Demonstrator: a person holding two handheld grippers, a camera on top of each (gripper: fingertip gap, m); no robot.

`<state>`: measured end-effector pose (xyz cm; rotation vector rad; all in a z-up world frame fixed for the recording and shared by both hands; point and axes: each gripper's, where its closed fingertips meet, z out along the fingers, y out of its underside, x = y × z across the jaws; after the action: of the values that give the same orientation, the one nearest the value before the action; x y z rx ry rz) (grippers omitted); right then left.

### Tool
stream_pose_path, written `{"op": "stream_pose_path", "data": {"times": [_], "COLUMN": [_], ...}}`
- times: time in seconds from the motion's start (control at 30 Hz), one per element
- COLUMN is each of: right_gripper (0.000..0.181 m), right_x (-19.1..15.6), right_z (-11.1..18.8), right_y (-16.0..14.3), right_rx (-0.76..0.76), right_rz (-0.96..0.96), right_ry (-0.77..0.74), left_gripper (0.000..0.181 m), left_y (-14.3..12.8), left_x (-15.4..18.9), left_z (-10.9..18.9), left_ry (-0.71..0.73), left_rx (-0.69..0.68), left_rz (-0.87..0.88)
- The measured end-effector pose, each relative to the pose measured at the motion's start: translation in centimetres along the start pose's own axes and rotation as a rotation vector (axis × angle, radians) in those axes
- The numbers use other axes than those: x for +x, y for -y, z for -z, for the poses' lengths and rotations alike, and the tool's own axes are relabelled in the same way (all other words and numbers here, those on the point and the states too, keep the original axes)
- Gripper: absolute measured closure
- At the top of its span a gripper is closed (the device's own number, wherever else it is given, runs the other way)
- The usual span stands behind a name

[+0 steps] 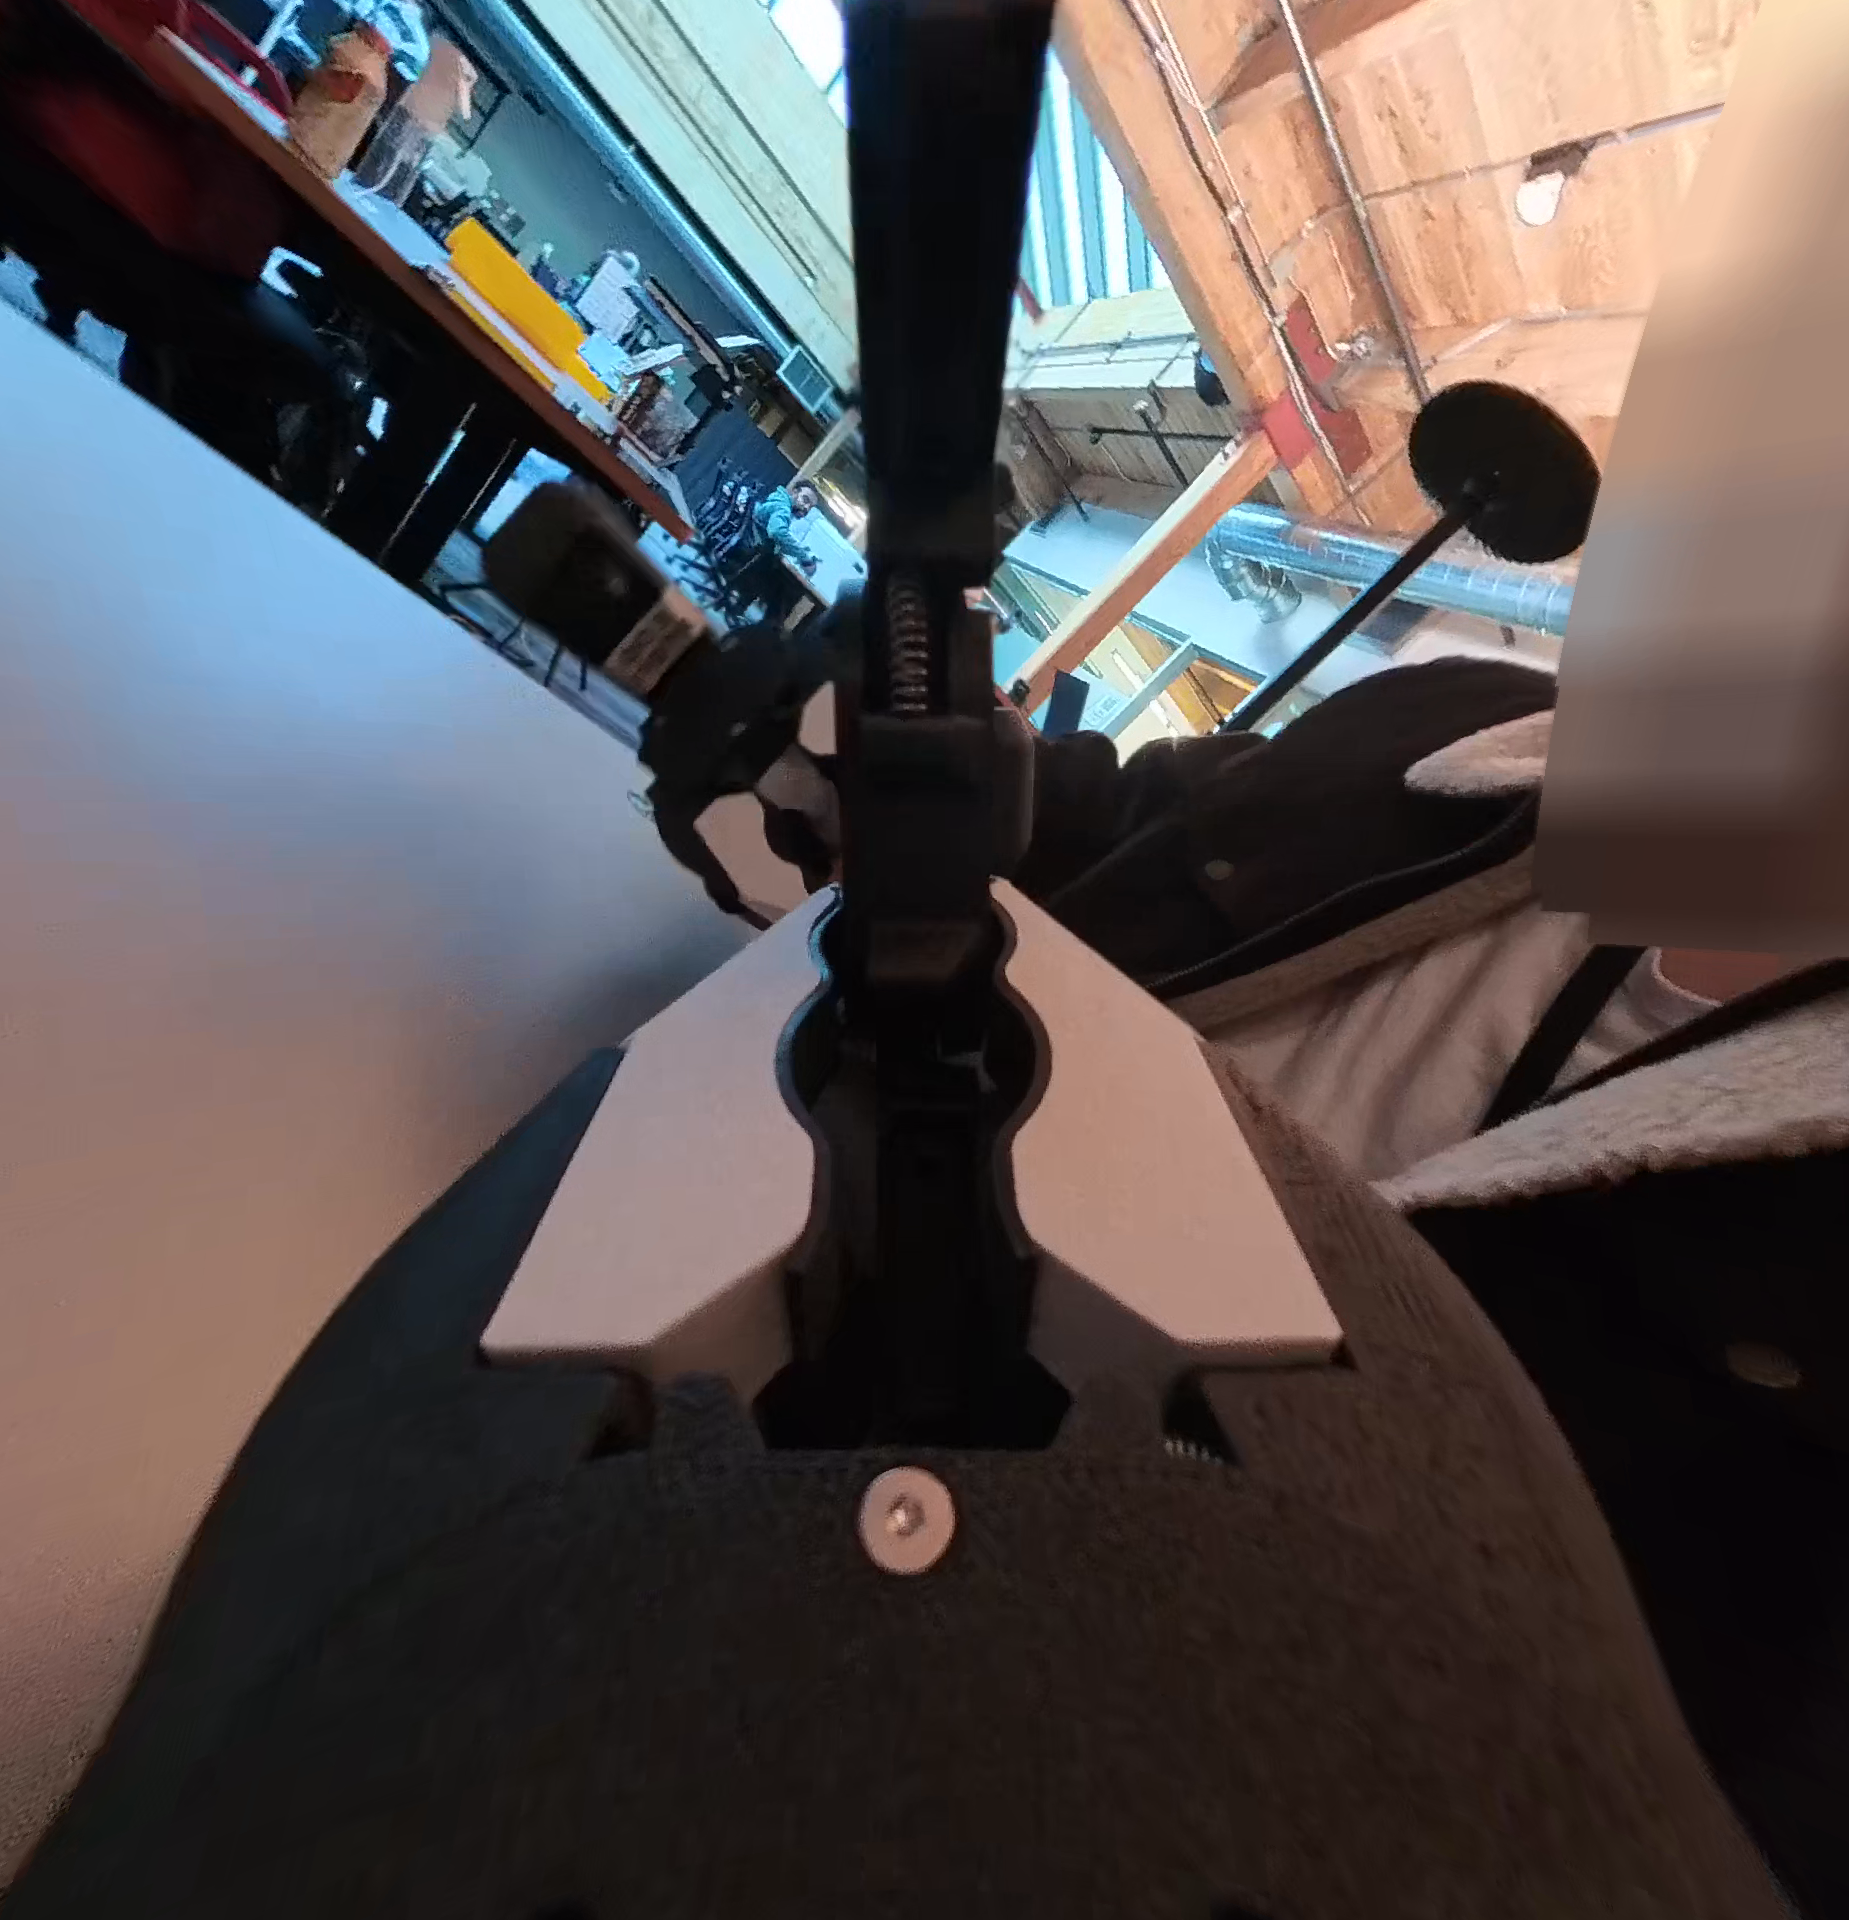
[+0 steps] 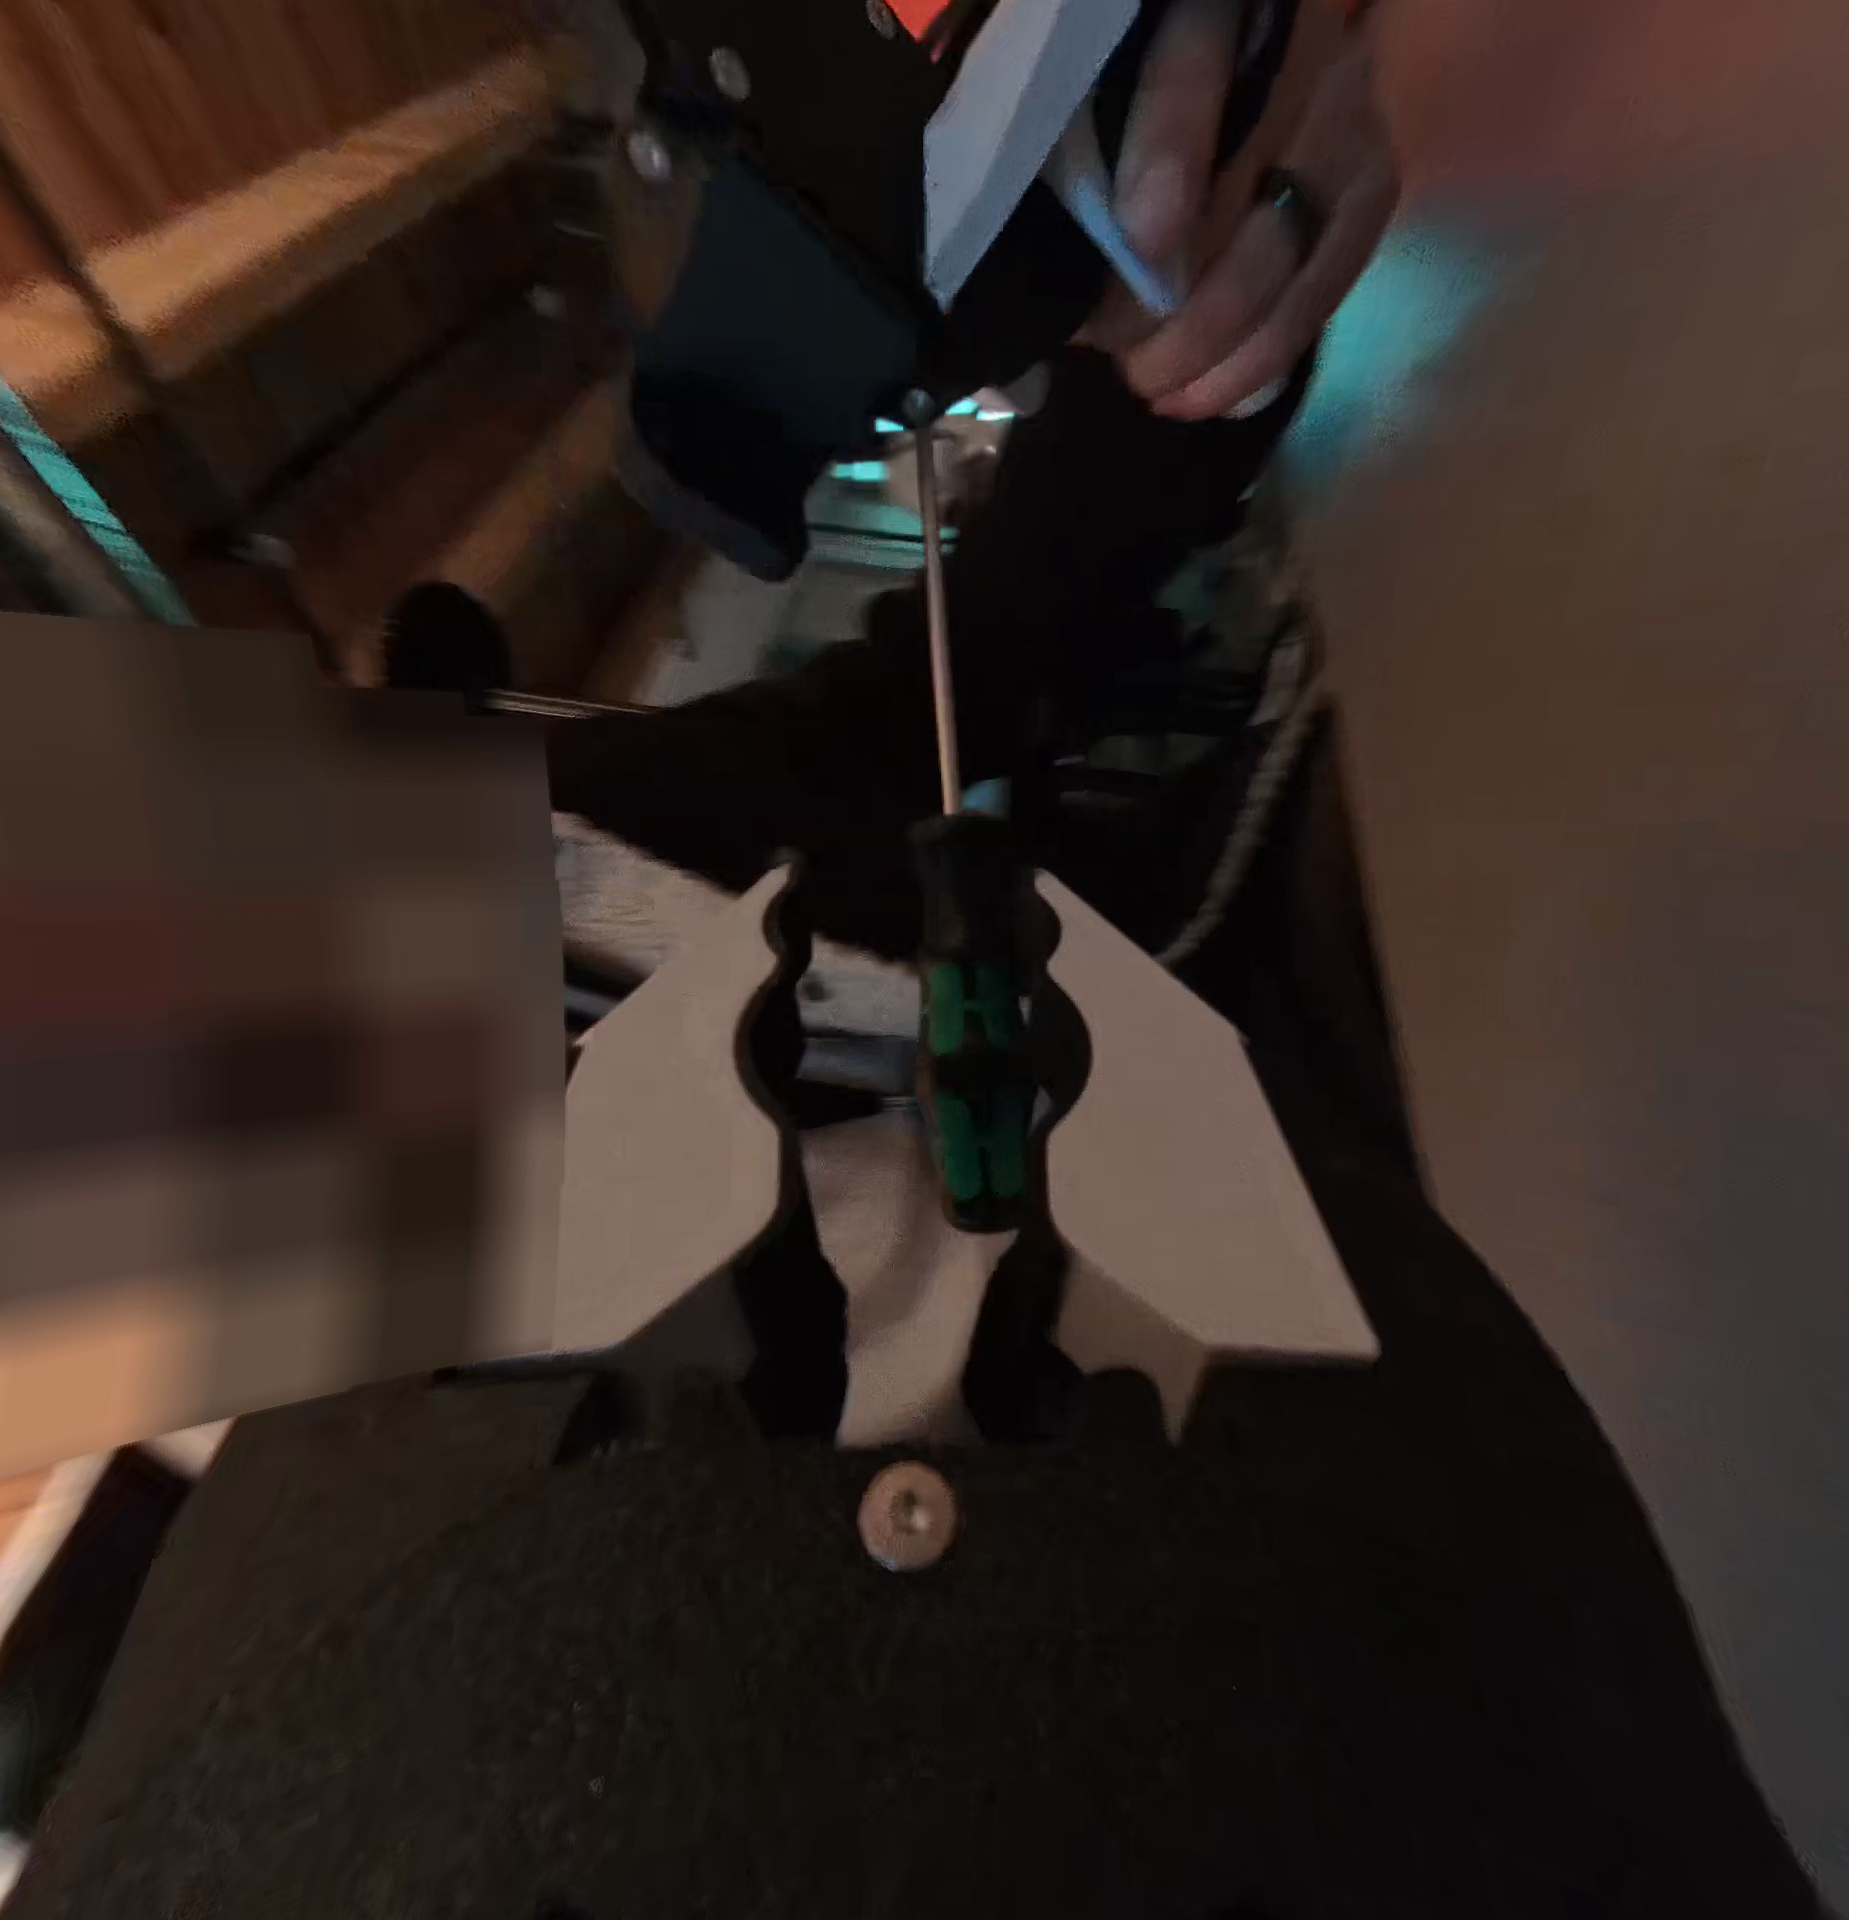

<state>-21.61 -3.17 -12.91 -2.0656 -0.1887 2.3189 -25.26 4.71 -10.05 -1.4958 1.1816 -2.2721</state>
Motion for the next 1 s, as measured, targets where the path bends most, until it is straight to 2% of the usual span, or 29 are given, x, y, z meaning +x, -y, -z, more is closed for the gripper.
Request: {"op": "stream_pose_path", "data": {"times": [0.03, 0.13, 0.2, 0.3, 0.33, 0.4, 0.5, 0.57, 0.67, 0.77, 0.8, 0.87, 0.93, 1.0], "right_gripper": [0.145, 0.151, 0.181, 0.181, 0.181, 0.181, 0.157, 0.139, 0.122, 0.13, 0.143, 0.16, 0.163, 0.163], "right_x": [0.6, 2.1, 2.8, 5.8, 5.8, 5.7, 4.9, 2.5, -1.5, -4.6, -4.9, -4.6, -5.0, -5.2], "right_z": [0.1, 0.6, 0.7, 3.3, 3.8, 3.8, 2.6, 0.4, -1.7, -1.7, -1.9, -1.9, -1.9, -2.0], "right_y": [0.3, 0.7, 0.4, 1.5, 2.2, 2.4, 3.1, 4.6, 7.5, 9.1, 9.1, 8.8, 8.3, 7.8], "right_rx": [0.018, 0.015, -0.04, -0.128, -0.096, -0.058, 0.044, 0.176, 0.45, 0.602, 0.587, 0.534, 0.501, 0.462], "right_rz": [0.075, 0.348, 0.529, 0.792, 0.846, 0.865, 0.874, 0.985, 0.997, 0.924, 0.923, 0.95, 1.024, 1.033], "right_ry": [-0.079, -0.355, -0.533, -1.012, -1.084, -1.092, -1.0, -0.873, -0.692, -0.508, -0.495, -0.586, -0.675, -0.692], "left_gripper": [0.159, 0.159, 0.159, 0.16, 0.16, 0.16, 0.16, 0.16, 0.159, 0.159, 0.159, 0.159, 0.159, 0.159], "left_y": [0.0, -0.4, -0.7, -0.9, -0.9, -0.8, 0.2, 1.4, 2.5, 2.1, 2.0, 1.8, 1.6, 1.5], "left_x": [-0.4, -1.7, -1.9, -2.3, -2.5, -2.6, -2.0, -1.7, -0.6, 0.2, 0.4, 0.2, 0.6, 0.9], "left_z": [0.1, 0.3, 0.2, 0.1, 0.2, 0.5, 0.8, 0.8, 0.1, -0.9, -1.1, -1.6, -2.0, -2.1], "left_ry": [0.012, 0.052, 0.054, 0.08, 0.09, 0.105, 0.064, 0.035, -0.028, -0.041, -0.038, -0.004, -0.001, 0.025], "left_rx": [0.007, 0.014, 0.009, -0.006, -0.01, -0.005, 0.077, 0.172, 0.262, 0.249, 0.247, 0.252, 0.227, 0.197], "left_rz": [0.021, 0.075, 0.083, 0.061, 0.054, 0.04, 0.076, 0.084, 0.019, -0.051, -0.072, -0.112, -0.148, -0.211]}}
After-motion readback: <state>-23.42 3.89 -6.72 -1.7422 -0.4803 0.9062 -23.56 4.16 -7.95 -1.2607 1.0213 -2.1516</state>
